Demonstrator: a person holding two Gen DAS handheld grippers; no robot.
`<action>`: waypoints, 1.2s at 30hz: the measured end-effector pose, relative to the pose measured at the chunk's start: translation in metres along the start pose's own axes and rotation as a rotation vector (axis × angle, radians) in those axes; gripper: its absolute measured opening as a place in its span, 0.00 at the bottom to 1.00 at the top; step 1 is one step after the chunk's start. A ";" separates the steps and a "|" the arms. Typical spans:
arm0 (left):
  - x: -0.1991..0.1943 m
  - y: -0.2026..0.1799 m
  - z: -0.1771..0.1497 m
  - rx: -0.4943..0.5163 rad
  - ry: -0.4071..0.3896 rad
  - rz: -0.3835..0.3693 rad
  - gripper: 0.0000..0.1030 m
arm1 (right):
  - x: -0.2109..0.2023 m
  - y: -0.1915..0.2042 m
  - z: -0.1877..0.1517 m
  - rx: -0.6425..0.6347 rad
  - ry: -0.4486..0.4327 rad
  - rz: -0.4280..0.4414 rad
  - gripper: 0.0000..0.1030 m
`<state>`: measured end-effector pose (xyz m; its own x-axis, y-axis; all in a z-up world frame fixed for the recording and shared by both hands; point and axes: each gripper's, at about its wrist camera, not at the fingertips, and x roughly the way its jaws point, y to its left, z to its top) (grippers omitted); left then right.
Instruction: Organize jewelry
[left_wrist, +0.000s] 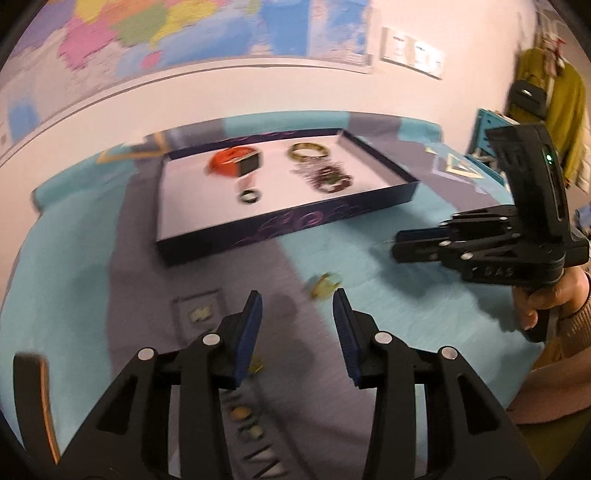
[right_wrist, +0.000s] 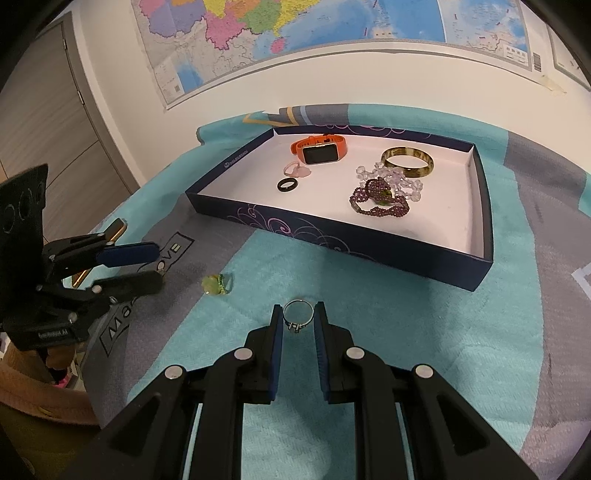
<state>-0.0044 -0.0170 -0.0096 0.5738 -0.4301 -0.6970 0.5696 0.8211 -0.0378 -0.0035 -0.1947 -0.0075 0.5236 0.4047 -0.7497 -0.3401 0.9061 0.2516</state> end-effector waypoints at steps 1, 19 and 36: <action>0.004 -0.003 0.001 0.011 0.004 -0.006 0.38 | 0.000 0.000 0.000 0.000 0.000 0.000 0.15; 0.029 -0.005 -0.005 -0.069 0.083 -0.116 0.13 | -0.002 -0.003 -0.001 0.010 -0.004 0.008 0.15; 0.022 0.007 0.008 -0.092 0.052 -0.129 0.10 | -0.012 -0.008 0.006 0.021 -0.031 0.016 0.15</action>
<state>0.0165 -0.0239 -0.0198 0.4670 -0.5161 -0.7181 0.5787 0.7923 -0.1931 -0.0023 -0.2064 0.0028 0.5420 0.4227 -0.7264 -0.3328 0.9016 0.2763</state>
